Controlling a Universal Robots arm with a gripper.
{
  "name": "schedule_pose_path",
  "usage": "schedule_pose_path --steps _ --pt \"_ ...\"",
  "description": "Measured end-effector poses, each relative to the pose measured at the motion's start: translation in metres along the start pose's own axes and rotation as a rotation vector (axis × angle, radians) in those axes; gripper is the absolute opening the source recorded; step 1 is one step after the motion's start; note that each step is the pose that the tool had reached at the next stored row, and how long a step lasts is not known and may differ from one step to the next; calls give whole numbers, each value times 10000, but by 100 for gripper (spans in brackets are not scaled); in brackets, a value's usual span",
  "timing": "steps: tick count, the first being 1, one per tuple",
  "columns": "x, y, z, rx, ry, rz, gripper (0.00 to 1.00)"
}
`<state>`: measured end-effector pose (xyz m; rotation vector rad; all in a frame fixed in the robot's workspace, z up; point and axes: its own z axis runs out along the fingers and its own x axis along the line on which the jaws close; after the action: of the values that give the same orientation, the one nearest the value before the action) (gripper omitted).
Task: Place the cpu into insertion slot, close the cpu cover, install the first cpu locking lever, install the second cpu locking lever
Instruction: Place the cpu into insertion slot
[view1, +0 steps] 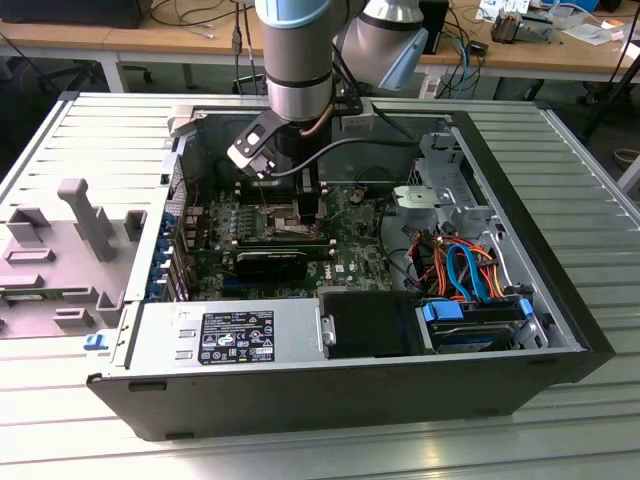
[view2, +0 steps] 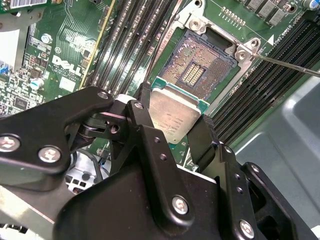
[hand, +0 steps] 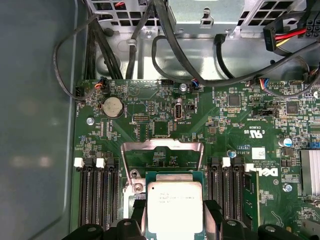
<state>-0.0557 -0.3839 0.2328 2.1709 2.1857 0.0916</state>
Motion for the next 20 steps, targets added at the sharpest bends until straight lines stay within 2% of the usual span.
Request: schedule_pose_path --steps 20 --pt "0 -8 43 0 -1 2 54"
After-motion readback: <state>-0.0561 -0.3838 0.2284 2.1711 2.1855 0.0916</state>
